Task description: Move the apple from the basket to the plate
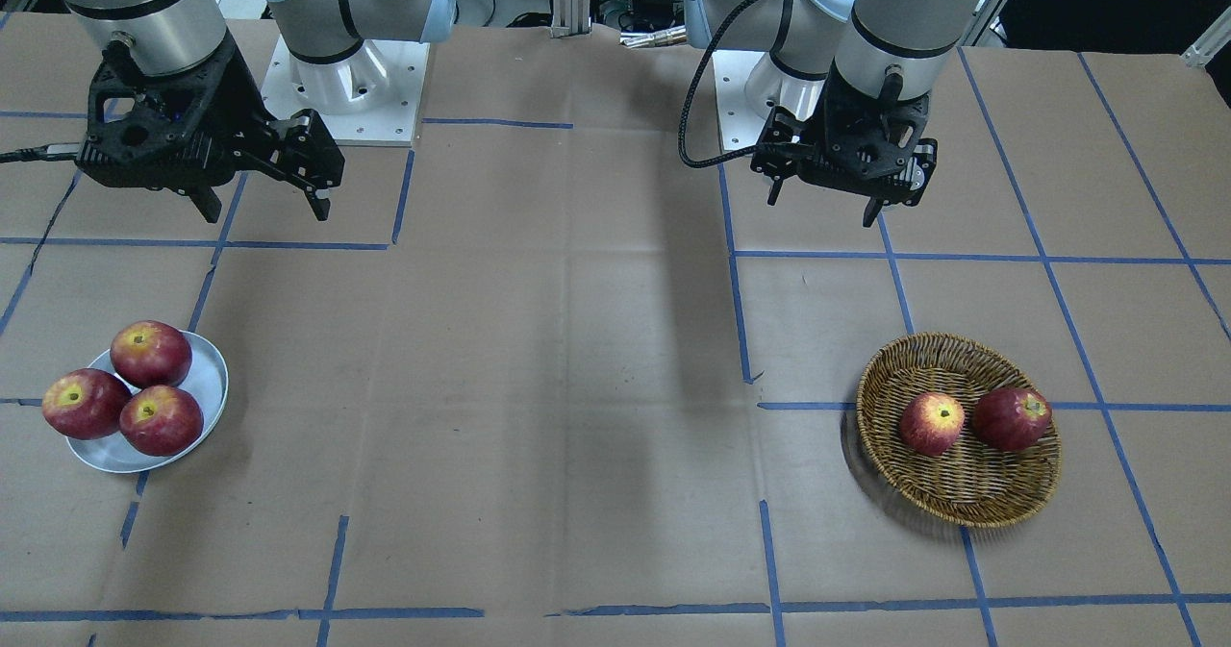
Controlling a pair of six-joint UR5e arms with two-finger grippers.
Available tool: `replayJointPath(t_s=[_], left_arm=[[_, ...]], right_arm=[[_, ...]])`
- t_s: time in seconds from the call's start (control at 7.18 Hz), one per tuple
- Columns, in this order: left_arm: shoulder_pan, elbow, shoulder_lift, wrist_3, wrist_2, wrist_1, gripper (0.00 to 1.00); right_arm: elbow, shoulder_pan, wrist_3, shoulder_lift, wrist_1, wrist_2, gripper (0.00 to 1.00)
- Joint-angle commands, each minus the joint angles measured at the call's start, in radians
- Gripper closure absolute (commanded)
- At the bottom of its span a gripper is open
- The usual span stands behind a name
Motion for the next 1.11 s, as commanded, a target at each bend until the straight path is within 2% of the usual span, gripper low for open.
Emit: replayJointPath(t_s=[0.0,0.56,0.98], left_arm=[[0.0,0.003,0.0,0.0,0.0,-0.001,0.01],[0.012,0.014,0.0,-0.006,0.003,-0.001,0.01],[0.014,0.016,0.002,-0.002,0.009,-0.049,0.01]], right_arm=[[0.0,0.0,0.001,0.0,0.0,0.0,0.0],[0.0,0.0,0.001,0.0,0.0,0.0,0.0],[0.0,0.0,0.001,-0.002,0.002,-0.002,0.0]])
